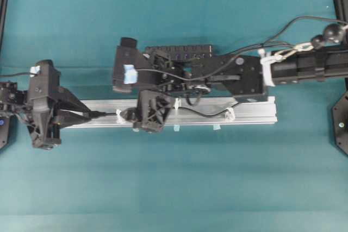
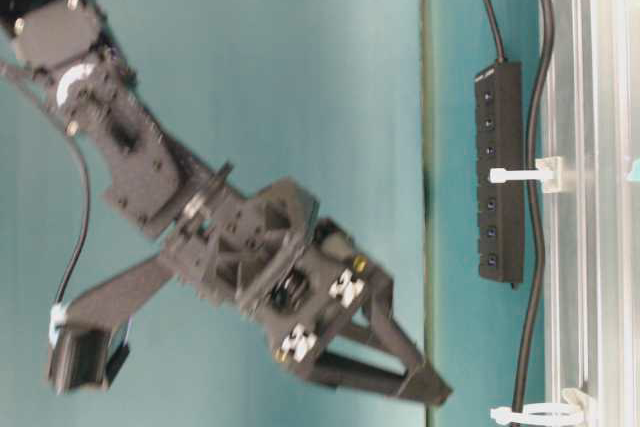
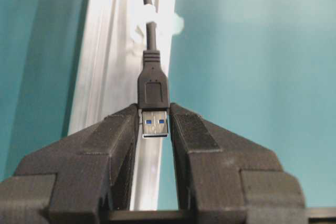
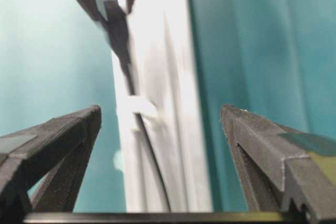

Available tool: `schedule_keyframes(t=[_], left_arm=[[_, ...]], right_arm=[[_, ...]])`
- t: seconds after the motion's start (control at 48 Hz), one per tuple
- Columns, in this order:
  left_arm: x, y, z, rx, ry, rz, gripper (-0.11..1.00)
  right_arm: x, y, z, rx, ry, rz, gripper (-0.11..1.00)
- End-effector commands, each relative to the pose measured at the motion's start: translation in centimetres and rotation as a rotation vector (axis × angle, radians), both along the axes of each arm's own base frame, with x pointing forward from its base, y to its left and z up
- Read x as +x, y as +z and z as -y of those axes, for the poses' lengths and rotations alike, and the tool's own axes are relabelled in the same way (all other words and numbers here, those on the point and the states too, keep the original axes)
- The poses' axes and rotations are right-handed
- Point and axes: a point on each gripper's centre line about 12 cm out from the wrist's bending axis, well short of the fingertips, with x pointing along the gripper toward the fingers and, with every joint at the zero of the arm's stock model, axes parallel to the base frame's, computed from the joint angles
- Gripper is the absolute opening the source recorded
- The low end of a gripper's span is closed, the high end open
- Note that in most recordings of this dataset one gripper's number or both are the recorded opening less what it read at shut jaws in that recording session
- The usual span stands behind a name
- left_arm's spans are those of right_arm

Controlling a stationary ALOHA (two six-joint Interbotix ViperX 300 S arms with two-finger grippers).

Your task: Pass the USB cable through three rings with both arms.

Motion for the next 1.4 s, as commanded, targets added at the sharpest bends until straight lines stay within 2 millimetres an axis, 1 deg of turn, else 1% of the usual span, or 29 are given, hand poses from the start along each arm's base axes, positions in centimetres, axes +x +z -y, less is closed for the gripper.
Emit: schedule_keyframes(t=[0.0,0.104,0.396,0.604,0.708,0.812,1.167,1.375], left_arm=[[-0.2,0.7,0.1,0.002,-0.005,0.011,0.23],[-0.4,1.2,0.1,0.002,-0.005,0.025,0.23],[-0.2,2.4,0.1,0.003,-0.003,0.064,0.23],[0.4,3.4,0.1,0.005,-0.005,0.093,0.23],[0.4,3.4,0.1,0.007,-0.006,0.093,0.23],[0.4,3.4,0.1,0.007,-0.006,0.093,0.23],[0.3,3.2,0.1,0.009,-0.008,0.07,0.23],[0.4,3.5,0.1,0.011,-0.009,0.06,0.23]], right_arm=[[-0.5,1.7,-0.1,0.002,-0.004,0.06,0.89],[-1.1,1.5,-0.1,-0.002,-0.005,0.089,0.89],[-2.0,2.1,-0.1,-0.022,0.004,0.168,0.89],[-2.6,3.2,-0.1,-0.04,0.015,0.19,0.89],[-2.9,3.8,-0.1,-0.041,0.015,0.202,0.89],[-3.2,4.0,-0.1,-0.042,0.016,0.205,0.89],[-3.4,3.8,-0.1,-0.042,0.016,0.199,0.89],[-3.4,3.8,-0.1,-0.038,0.013,0.201,0.88]])
